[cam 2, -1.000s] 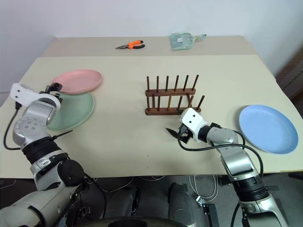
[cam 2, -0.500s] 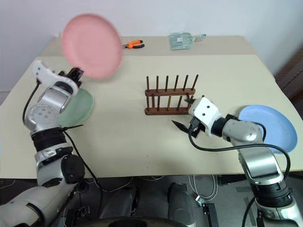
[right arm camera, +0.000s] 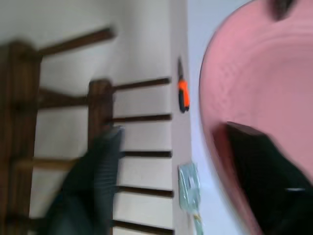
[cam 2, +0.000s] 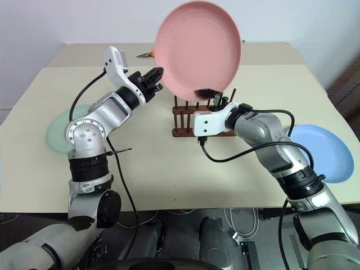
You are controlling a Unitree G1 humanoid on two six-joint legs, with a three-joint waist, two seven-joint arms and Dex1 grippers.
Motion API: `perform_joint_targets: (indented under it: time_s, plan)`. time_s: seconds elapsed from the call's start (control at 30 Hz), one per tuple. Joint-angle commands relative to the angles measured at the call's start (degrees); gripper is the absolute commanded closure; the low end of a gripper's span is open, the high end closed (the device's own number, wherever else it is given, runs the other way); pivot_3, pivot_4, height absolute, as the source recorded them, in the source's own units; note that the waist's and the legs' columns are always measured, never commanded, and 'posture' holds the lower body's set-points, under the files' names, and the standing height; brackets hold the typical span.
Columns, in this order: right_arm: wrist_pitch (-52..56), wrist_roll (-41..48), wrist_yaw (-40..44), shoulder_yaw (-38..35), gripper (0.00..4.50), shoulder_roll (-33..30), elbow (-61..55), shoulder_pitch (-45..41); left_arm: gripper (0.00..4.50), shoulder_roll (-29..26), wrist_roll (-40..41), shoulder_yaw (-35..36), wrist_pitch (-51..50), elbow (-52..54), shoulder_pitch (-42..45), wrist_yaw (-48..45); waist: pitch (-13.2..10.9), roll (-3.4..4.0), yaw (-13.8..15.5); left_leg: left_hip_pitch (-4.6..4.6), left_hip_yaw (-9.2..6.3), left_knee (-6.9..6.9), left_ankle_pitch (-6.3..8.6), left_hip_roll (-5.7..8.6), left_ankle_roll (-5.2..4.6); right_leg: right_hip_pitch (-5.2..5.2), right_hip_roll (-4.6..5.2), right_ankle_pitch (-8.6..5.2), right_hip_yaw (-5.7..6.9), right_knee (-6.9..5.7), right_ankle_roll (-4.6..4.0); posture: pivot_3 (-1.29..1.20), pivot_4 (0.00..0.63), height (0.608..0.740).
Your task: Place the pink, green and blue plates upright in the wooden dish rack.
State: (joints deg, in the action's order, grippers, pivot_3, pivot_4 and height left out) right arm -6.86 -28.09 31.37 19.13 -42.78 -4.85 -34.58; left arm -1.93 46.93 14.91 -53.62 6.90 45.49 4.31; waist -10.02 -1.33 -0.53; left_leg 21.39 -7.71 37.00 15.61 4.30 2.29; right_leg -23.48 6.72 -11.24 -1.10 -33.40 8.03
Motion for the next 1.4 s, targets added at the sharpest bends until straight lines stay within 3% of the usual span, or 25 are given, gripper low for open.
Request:
perform_joint_targets:
  time_s: [0.03, 0.1, 0.13, 0.23, 0.33, 0.43, 0.53, 0.6, 0.67, 0.8, 0.97, 1.4]
  plan:
    - [-1.47, -3.16, -2.1, -2.05, 3.26, -0.37, 0.17, -1.37, 4.5, -0.1, 2.28, 0.05, -1.0, 3.5, 0.8, -0.13, 0.0, 0.0, -0.04, 0.0, 0.0, 0.0, 0.0, 0.0, 0.0, 0.0, 0.0, 0.0, 0.0, 0.0, 0.0, 0.0, 0.15, 0.74]
    - [-1.89, -5.81, -3.79, -2.38, 4.29, -0.83, 0.49, -1.06, 4.5, -0.12, 2.58, 0.14, -1.86, 3.58, 0.2, -0.33, 0.0, 0.0, -0.12, -0.01, 0.0, -0.01, 0.0, 0.0, 0.01, 0.0, 0.0, 0.0, 0.0, 0.0, 0.0, 0.0, 0.15, 0.74]
    - [-1.92, -6.93, -4.61, -2.63, 4.41, -0.92, 0.56, -0.94, 4.5, 0.0, 3.0, 0.43, -2.11, 3.57, -0.04, -0.4, 0.0, 0.0, -0.12, -0.02, 0.0, -0.01, -0.01, 0.0, 0.02, -0.01, 0.0, 0.0, -0.01, -0.01, 0.0, 0.0, 0.15, 0.74]
    - [-2.27, -9.22, -6.45, -3.43, 4.5, -1.02, 0.73, -0.63, 3.56, 1.04, 5.73, 2.78, -1.46, 3.36, -0.08, -0.27, -0.01, -0.01, 0.14, 0.0, 0.0, 0.0, -0.04, 0.0, 0.07, 0.0, 0.0, 0.0, -0.01, 0.0, -0.01, 0.0, 0.15, 0.74]
    - [-2.48, -8.31, -7.14, -4.98, 4.5, -0.58, 0.57, -0.12, 2.09, 1.48, 6.99, 5.77, 2.15, 2.22, 1.4, 0.55, -0.01, -0.01, 0.21, 0.01, 0.0, 0.02, -0.04, 0.02, 0.06, 0.04, 0.01, 0.0, -0.01, 0.06, -0.02, 0.0, 0.15, 0.74]
    - [-1.43, -0.74, -6.39, -9.53, 4.5, 1.71, -1.33, 1.94, 0.56, -0.93, 4.49, 8.21, 7.77, -0.47, 2.69, 0.0, -0.01, -0.02, 0.12, 0.0, -0.01, 0.0, -0.04, 0.0, 0.07, 0.03, 0.0, 0.01, -0.01, 0.05, -0.03, 0.0, 0.15, 0.74]
    - [8.03, 19.64, -1.41, -18.65, 4.5, 8.24, -7.95, 4.64, 0.56, -10.64, -7.77, 0.56, 14.49, -2.2, -2.01, -8.5, 0.0, 0.04, -0.4, -0.05, 0.03, -0.07, -0.06, -0.02, 0.11, 0.03, -0.03, 0.02, -0.05, 0.05, -0.04, 0.0, 0.15, 0.74]
    - [21.15, 36.61, 0.96, -26.31, 4.5, 12.71, -13.56, 4.93, 0.56, -15.29, -12.79, -4.21, 18.23, -2.67, -6.37, -14.29, -0.03, 0.18, -0.46, -0.14, 0.08, -0.18, -0.06, -0.06, 0.09, 0.03, -0.1, 0.02, -0.15, 0.04, -0.06, 0.0, 0.15, 0.74]
    - [32.87, 53.93, 0.69, -33.72, 4.5, 14.98, -17.61, 3.86, 0.56, -18.75, -15.44, -8.03, 21.13, -1.93, -10.57, -20.68, -0.04, 0.18, -0.02, -0.1, 0.04, -0.15, -0.01, -0.07, -0.01, 0.03, -0.1, 0.04, -0.15, 0.08, -0.09, 0.0, 0.15, 0.74]
    - [47.23, 78.66, -4.77, -44.79, 4.5, 15.52, -17.72, -0.14, 0.56, -26.53, -16.44, -14.35, 24.29, 2.67, -20.24, -37.68, -0.11, 0.24, 0.04, 0.03, -0.08, -0.09, 0.03, -0.07, -0.07, 0.02, -0.07, -0.04, -0.11, 0.17, -0.37, 0.0, 0.15, 0.74]
    - [54.14, 88.67, -5.34, -46.23, 4.5, 12.34, -16.5, 0.98, 0.56, -31.6, -17.16, -19.49, 24.82, 6.61, -26.88, -48.52, -0.18, 0.41, -0.06, 0.02, -0.03, -0.19, 0.06, -0.15, -0.11, -0.03, -0.05, -0.06, -0.09, 0.18, -0.41, 0.0, 0.15, 0.74]
    - [57.21, 94.09, -4.46, -45.23, 4.5, 11.14, -6.9, 3.02, 0.56, -29.41, -15.42, -20.46, 21.26, 12.16, -29.35, -50.48, -0.19, 0.43, -0.12, 0.0, 0.05, -0.17, 0.06, -0.14, -0.13, -0.03, -0.04, -0.05, -0.08, 0.16, -0.36, 0.0, 0.15, 0.74]
